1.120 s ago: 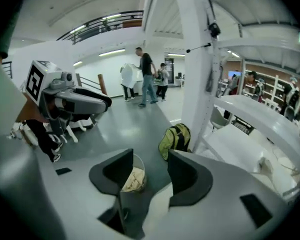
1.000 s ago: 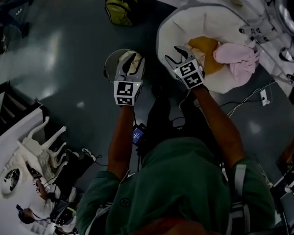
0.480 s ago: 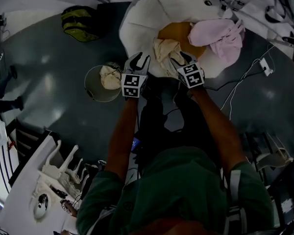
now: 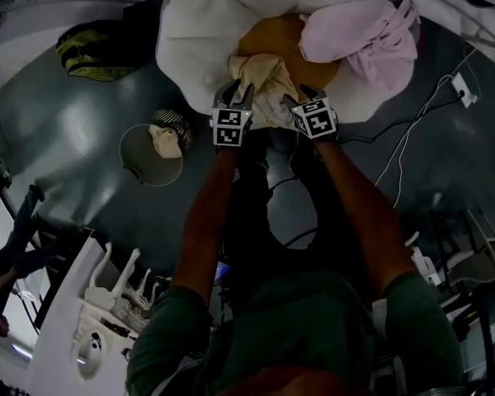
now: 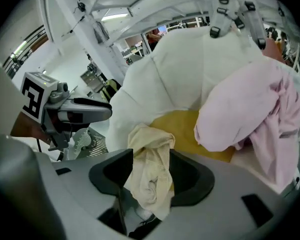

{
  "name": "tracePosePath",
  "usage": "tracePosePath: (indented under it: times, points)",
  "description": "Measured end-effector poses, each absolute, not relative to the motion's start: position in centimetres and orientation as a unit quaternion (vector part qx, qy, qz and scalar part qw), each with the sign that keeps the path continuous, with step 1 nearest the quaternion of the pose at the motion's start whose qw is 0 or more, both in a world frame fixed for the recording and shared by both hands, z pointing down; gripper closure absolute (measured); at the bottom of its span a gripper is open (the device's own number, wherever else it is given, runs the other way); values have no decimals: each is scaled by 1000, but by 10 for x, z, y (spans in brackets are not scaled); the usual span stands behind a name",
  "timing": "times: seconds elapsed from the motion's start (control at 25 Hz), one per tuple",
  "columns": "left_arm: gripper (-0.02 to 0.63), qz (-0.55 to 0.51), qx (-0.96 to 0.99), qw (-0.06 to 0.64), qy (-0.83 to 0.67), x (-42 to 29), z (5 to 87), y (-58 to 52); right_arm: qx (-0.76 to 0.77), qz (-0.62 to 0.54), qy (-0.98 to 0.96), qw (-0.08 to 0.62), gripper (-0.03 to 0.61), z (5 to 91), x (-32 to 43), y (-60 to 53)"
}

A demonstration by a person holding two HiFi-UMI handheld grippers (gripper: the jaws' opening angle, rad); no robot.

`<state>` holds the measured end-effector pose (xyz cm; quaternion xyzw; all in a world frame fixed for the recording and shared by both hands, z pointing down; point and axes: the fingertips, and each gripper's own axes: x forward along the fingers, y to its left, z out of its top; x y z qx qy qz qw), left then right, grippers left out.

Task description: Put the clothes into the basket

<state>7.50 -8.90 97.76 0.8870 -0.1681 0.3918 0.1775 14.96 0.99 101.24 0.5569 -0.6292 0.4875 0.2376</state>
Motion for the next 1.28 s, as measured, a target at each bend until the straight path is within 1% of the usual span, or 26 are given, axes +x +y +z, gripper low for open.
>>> tracePosePath:
  times: [0.24, 0.36, 0.48, 0.68, 0.72, 0.76, 0.8, 0.84, 1.04, 1.28]
  points:
    - [477, 419, 871, 182, -181, 70, 1064, -80, 543, 521, -616, 232, 365, 1103, 134, 19]
    - [457, 432, 864, 179, -185, 66, 1100, -77, 537, 532, -611, 235, 365, 1143, 127, 21]
    - [451, 443, 858, 184, -184, 65, 1130, -77, 530, 538, -609, 244, 365, 1176, 124, 18]
    - [454, 475, 841, 198, -166, 57, 1170, -74, 506, 557, -604, 264, 367, 1208, 114, 13]
    - [478, 479, 839, 201, -161, 56, 1174, -73, 499, 564, -601, 267, 382, 1212, 112, 15]
    - [549, 479, 839, 204, -157, 55, 1175, -72, 491, 572, -599, 270, 434, 1215, 110, 18]
    - [588, 476, 841, 206, -155, 55, 1173, -71, 482, 577, -599, 274, 508, 1215, 107, 20]
    - [595, 471, 843, 206, -155, 54, 1168, -72, 477, 578, -601, 277, 527, 1212, 105, 21]
    - [598, 435, 859, 197, -184, 42, 1119, -76, 512, 511, -631, 280, 538, 1163, 108, 14]
    - [600, 381, 870, 208, -232, 18, 1020, -77, 549, 432, -663, 269, 541, 1058, 104, 9]
